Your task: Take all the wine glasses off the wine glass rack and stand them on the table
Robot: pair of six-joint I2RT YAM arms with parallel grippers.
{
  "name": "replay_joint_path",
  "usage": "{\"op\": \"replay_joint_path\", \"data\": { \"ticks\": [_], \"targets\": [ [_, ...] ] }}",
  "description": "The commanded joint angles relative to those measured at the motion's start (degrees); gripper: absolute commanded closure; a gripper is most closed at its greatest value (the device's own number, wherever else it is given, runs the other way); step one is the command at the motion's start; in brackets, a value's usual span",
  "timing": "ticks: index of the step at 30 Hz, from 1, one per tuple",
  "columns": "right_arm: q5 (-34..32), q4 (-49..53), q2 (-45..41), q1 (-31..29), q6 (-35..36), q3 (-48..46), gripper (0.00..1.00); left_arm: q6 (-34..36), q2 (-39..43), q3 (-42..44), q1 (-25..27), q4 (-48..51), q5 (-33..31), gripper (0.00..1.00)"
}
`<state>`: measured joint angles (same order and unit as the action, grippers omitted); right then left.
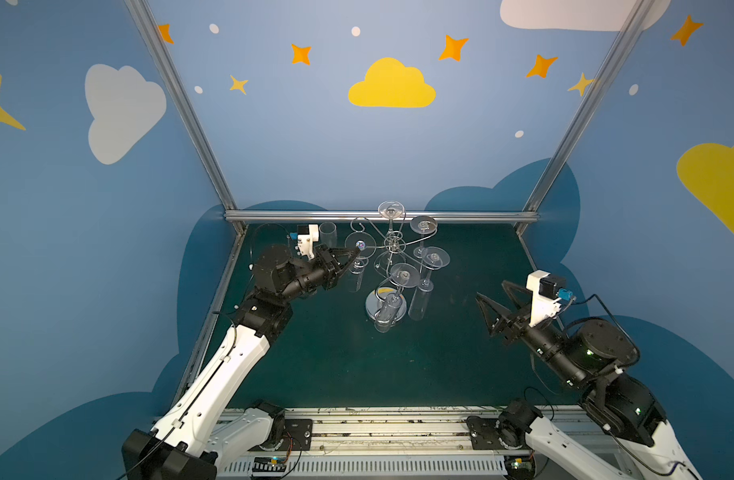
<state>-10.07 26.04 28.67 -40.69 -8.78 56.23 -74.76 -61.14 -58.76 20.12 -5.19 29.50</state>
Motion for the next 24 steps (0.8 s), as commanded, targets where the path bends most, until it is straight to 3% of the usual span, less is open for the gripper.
{"op": "replay_joint_path", "data": {
  "ticks": [1, 15, 24],
  "targets": [
    [-0.3, 0.0, -0.3, 0.1, -0.2, 0.0, 0.22, 1.5, -0.2, -2.2, 0.7, -0.2, 2.6, 0.97],
    [0.3, 0.0, 0.4, 0.1, 0.0, 0.6, 0.22, 2.9, -1.7, -3.3, 1.8, 1.1, 7.5, 0.97],
    [-0.4, 0.4, -0.1, 0.1, 0.9, 0.3, 0.22, 2.9, 0.3, -0.7, 2.5, 0.8, 6.5, 0.97]
  ]
}}
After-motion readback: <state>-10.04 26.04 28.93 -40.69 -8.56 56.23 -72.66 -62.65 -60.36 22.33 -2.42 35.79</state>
